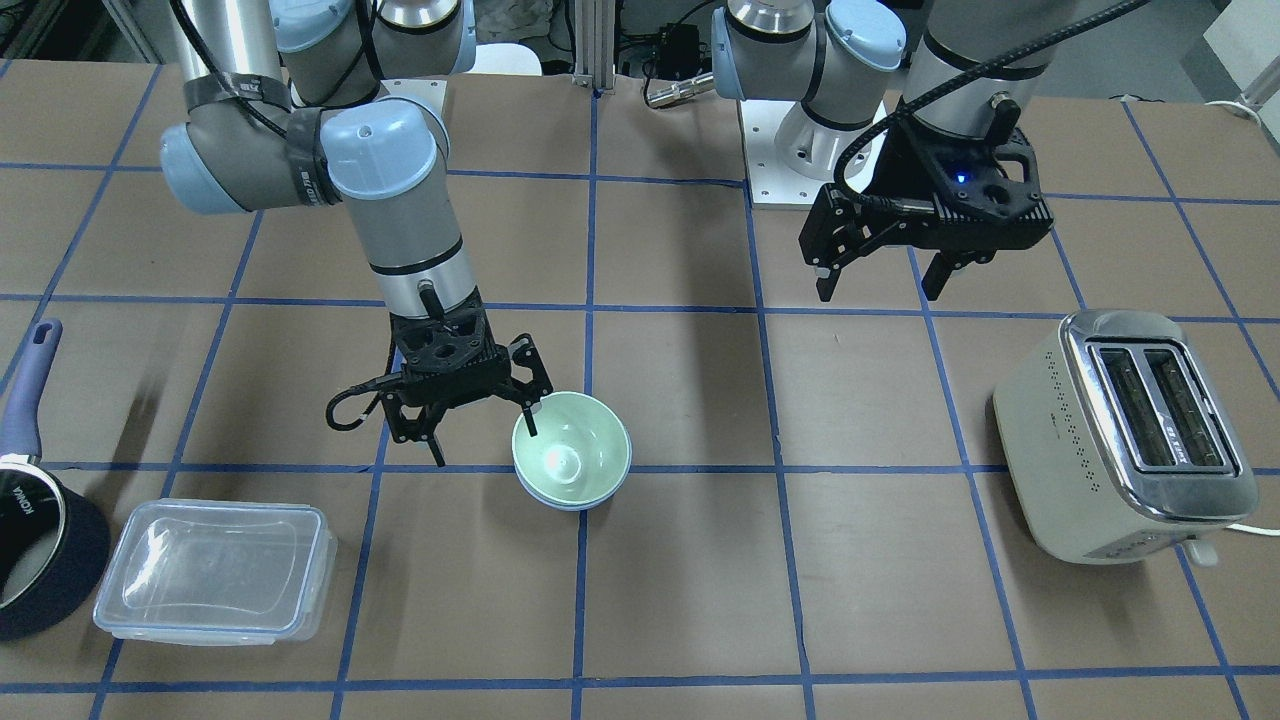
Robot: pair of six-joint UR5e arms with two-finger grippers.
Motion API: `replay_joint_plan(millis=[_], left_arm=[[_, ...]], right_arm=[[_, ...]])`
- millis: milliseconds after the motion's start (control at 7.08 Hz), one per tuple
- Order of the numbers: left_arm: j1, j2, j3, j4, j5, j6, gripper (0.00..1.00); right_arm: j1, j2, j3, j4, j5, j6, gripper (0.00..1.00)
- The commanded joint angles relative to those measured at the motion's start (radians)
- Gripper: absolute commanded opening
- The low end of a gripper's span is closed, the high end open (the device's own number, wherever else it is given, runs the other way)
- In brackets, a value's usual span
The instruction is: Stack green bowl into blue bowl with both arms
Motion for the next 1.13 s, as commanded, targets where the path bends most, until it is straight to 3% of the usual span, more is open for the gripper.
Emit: replay_joint_plan(millis=[0,424,706,988], left_arm=[[0.0,-0.003,0.003,0.001,0.001,0.0,1.0],[0.0,-0.006,0.003,-0.001,0.004,0.0,1.0],[0.0,-0.006,0.003,-0.002,0.004,-0.002,1.0],[0.0,-0.006,0.003,-0.004,0.004,-0.002,1.0]], right_arm=[[-0.109,-0.075,-0.15,0.431,-0.067,0.0,1.0],[-0.243,-0.224,-0.189,0.86,-0.104,0.002,1.0],[-0.248,-0.247,-0.288,1.049,-0.205,0.017,1.0],[-0.205,-0.244,-0.322,1.102,-0.189,0.171,1.0]])
